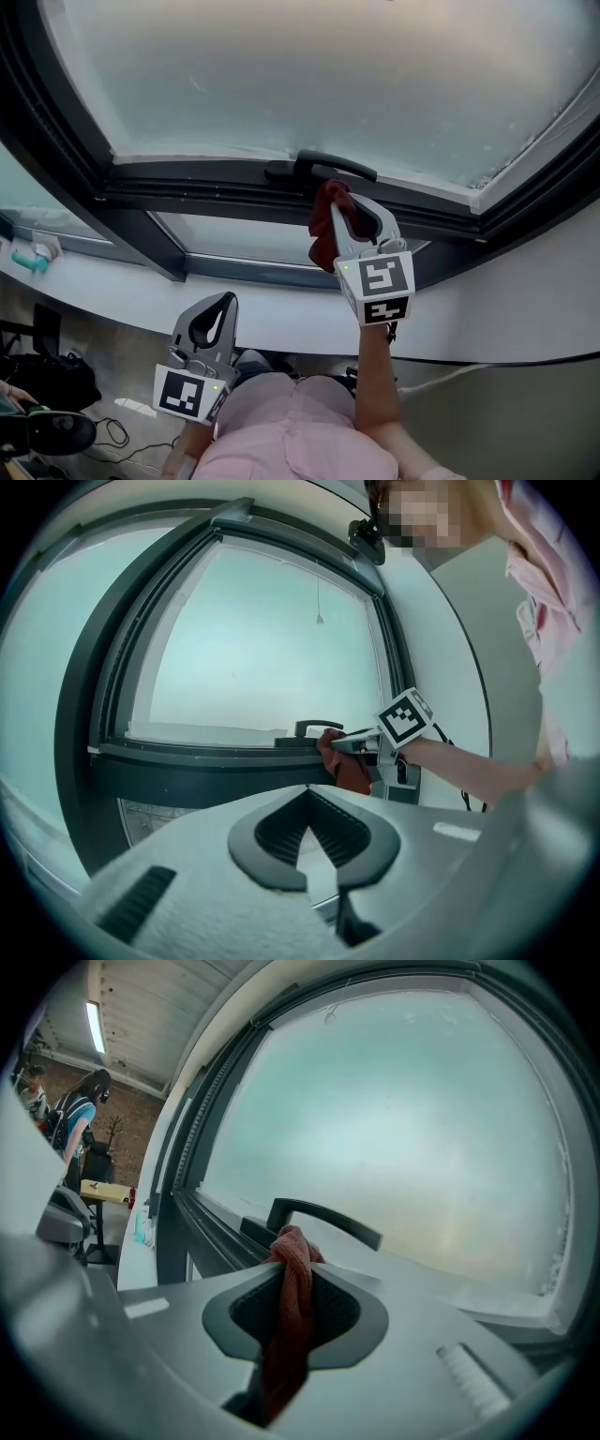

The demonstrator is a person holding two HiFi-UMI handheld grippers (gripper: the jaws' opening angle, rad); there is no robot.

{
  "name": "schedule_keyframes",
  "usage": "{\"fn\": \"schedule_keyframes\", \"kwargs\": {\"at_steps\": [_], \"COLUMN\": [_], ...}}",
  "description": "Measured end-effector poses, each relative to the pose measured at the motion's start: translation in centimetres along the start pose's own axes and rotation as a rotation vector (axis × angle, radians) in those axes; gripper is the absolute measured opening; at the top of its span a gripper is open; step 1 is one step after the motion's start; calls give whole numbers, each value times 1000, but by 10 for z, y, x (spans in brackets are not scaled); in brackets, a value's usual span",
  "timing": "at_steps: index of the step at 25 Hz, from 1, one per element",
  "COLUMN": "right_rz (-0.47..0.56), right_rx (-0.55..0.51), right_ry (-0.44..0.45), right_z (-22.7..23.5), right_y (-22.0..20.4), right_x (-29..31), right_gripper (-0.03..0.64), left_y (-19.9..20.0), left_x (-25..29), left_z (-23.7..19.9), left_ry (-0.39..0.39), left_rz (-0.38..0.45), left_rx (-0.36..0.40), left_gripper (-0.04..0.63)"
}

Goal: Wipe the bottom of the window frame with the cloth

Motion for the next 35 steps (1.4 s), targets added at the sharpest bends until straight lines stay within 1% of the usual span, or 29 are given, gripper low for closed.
{"fn": "schedule_keyframes", "kwargs": {"at_steps": [7, 12, 17, 25, 35], "right_rz": [-13, -25, -21, 1, 11], "right_rx": [34, 31, 50, 68, 81], "right_ry": [-46, -77, -108, -104, -112], "right_z": [14, 20, 31, 35, 41], "right_y": [-8, -11, -17, -18, -21], "right_x": [-11, -17, -27, -31, -37], "right_gripper": [60, 60, 60, 60, 60], "left_y": [-6, -2, -1, 3, 6], "left_x": [5, 6, 6, 4, 3], "left_z": [0, 0, -1, 10, 9], "left_ry": [-31, -52, -45, -53, -38], "left_rz": [-37, -2, -4, 10, 14], "left_rx": [-10, 0, 5, 9, 19], "left_gripper": [-2, -2, -2, -2, -2]}}
Point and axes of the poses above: the fingertips, and each gripper's own axes: x forward along the fingers, z to its right, y out of its top, the point moved 1 cm from there along -x, backward along the fingers, and after that the axes turned 13 degrees about y, right-handed, at the moved point
